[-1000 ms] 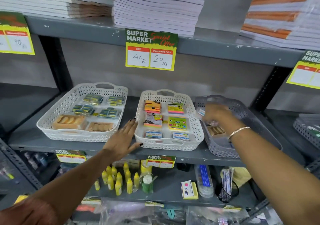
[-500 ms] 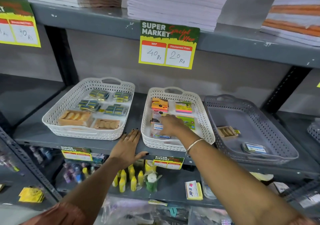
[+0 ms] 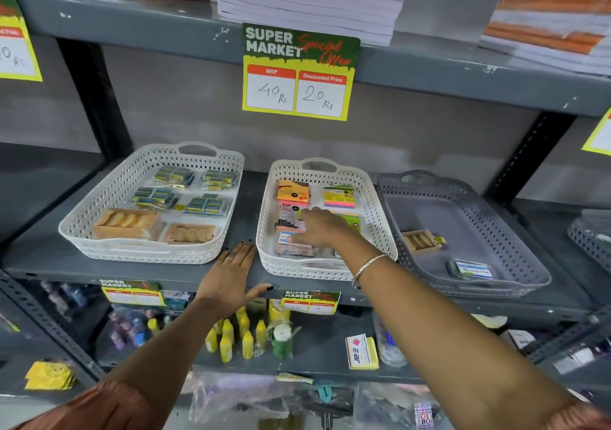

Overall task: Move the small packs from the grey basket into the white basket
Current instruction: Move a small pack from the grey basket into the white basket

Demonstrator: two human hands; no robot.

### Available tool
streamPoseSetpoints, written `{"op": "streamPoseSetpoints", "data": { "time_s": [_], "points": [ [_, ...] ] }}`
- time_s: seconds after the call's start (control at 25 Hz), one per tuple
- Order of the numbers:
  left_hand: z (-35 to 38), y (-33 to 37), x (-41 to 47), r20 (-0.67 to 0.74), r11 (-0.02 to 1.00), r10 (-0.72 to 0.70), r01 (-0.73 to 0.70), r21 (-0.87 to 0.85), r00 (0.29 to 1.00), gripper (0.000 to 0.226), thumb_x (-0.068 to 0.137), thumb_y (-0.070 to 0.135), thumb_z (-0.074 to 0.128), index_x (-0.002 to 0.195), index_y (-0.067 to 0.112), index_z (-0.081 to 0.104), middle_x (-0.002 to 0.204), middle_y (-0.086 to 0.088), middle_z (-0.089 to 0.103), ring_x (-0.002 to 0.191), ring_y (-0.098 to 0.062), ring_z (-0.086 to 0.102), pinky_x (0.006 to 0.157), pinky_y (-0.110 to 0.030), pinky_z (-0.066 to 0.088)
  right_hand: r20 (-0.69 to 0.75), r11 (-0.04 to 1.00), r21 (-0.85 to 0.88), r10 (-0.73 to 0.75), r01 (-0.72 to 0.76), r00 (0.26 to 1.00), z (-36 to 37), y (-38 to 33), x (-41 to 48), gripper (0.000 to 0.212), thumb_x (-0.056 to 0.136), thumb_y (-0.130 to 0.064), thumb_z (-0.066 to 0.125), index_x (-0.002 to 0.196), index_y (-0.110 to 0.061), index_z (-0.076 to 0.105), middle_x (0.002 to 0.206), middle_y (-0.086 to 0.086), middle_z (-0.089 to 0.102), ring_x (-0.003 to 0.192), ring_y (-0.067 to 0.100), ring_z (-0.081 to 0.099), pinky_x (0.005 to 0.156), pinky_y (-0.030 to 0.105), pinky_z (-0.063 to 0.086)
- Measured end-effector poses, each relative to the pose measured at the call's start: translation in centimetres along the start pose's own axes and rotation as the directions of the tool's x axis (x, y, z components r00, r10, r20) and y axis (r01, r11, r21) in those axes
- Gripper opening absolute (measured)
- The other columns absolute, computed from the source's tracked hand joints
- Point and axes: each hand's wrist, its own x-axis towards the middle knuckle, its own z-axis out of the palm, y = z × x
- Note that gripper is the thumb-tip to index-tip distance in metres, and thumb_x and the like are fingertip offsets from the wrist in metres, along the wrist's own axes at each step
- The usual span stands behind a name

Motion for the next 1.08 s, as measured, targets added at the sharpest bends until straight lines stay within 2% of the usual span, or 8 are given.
{"op": "streamPoseSetpoints", "data": {
  "time_s": [0.16, 0.28, 0.36, 0.48, 0.64, 0.88, 1.0, 1.08],
  "points": [
    [-0.3, 0.1, -0.1, 0.015, 1.000, 0.009, -0.009, -0.019, 1.000, 0.117, 0.061, 0.087, -0.008, 0.143, 0.007, 0.015, 0.152, -0.011, 0.020, 0.139, -0.021, 0.013, 0.113, -0.037, 0.012, -0.190, 0.979, 0.157, 0.159, -0.130, 0.969, -2.3, 4.2, -0.8, 0.047, 0.095, -0.039, 0.046, 0.129, -0.007, 0.051, 0.134, 0.013, 0.055, 0.123, 0.031, 0.053, 0.095, 0.040, 0.046],
    [-0.5, 0.2, -0.2, 0.011, 0.999, 0.010, -0.010, -0.048, 1.000, 0.116, 0.064, 0.087, -0.003, 0.142, 0.004, 0.021, 0.150, -0.014, 0.026, 0.137, -0.025, 0.019, 0.112, -0.041, 0.017, -0.341, 0.897, 0.190, 0.441, -0.399, 0.830, -2.5, 10.5, -1.7, 0.034, 0.096, -0.014, 0.044, 0.126, -0.002, 0.055, 0.132, 0.018, 0.058, 0.122, 0.034, 0.056, 0.095, 0.042, 0.048],
    [-0.7, 0.3, -0.2, 0.006, 0.998, 0.010, -0.010, -0.057, 1.000, 0.111, 0.069, 0.085, 0.007, 0.141, 0.003, 0.024, 0.148, -0.017, 0.029, 0.136, -0.027, 0.023, 0.111, -0.043, 0.020, -0.302, 0.793, 0.141, 0.604, -0.592, 0.737, -1.1, 15.2, -3.6, 0.036, 0.095, -0.006, 0.045, 0.130, 0.000, 0.053, 0.135, 0.021, 0.054, 0.125, 0.035, 0.053, 0.098, 0.044, 0.047],
    [-0.6, 0.4, -0.3, 0.014, 0.999, -0.001, 0.001, -0.053, 1.000, 0.102, 0.073, 0.077, 0.018, 0.140, 0.001, 0.025, 0.146, -0.018, 0.031, 0.135, -0.029, 0.025, 0.110, -0.044, 0.021, -0.089, 0.656, 0.024, 0.753, -0.754, 0.652, 1.5, 20.0, -6.2, 0.043, 0.095, -0.020, 0.048, 0.134, -0.004, 0.049, 0.138, 0.018, 0.048, 0.128, 0.033, 0.049, 0.102, 0.044, 0.047],
    [-0.8, 0.4, -0.3, 0.026, 0.999, 0.005, -0.005, -0.034, 1.000, 0.107, 0.072, 0.082, 0.011, 0.139, 0.000, 0.027, 0.145, -0.020, 0.034, 0.133, -0.030, 0.029, 0.110, -0.045, 0.024, 0.053, 0.654, -0.118, 0.756, -0.747, 0.653, 2.7, 21.6, -7.0, 0.040, 0.094, -0.024, 0.049, 0.131, -0.011, 0.056, 0.135, 0.011, 0.056, 0.124, 0.030, 0.055, 0.098, 0.038, 0.050],
    [-0.7, 0.5, -0.3, 0.019, 0.999, 0.003, -0.002, -0.037, 1.000, 0.112, 0.069, 0.085, 0.002, 0.140, 0.002, 0.026, 0.146, -0.018, 0.032, 0.134, -0.029, 0.026, 0.111, -0.044, 0.022, 0.022, 0.664, -0.374, 0.704, -0.647, 0.710, 2.9, 21.2, -7.2, 0.037, 0.097, -0.022, 0.044, 0.132, -0.015, 0.055, 0.134, 0.003, 0.060, 0.125, 0.021, 0.055, 0.102, 0.031, 0.043],
    [-0.7, 0.4, -0.2, 0.013, 0.999, 0.002, -0.001, -0.034, 1.000, 0.111, 0.069, 0.085, 0.002, 0.140, 0.002, 0.025, 0.147, -0.017, 0.032, 0.135, -0.028, 0.026, 0.111, -0.044, 0.022, -0.007, 0.662, -0.344, 0.708, -0.666, 0.706, 2.6, 21.2, -6.7, 0.040, 0.096, -0.023, 0.045, 0.133, -0.011, 0.053, 0.137, 0.007, 0.056, 0.130, 0.024, 0.049, 0.104, 0.035, 0.041],
    [-0.7, 0.4, -0.2, 0.006, 1.000, 0.002, -0.002, -0.028, 1.000, 0.111, 0.069, 0.085, 0.001, 0.140, 0.003, 0.025, 0.147, -0.017, 0.031, 0.135, -0.027, 0.025, 0.111, -0.044, 0.022, -0.051, 0.634, -0.252, 0.746, -0.731, 0.664, 1.3, 20.6, -6.4, 0.046, 0.095, -0.024, 0.046, 0.139, -0.008, 0.047, 0.143, 0.014, 0.047, 0.134, 0.030, 0.040, 0.107, 0.043, 0.039]
  ]
}}
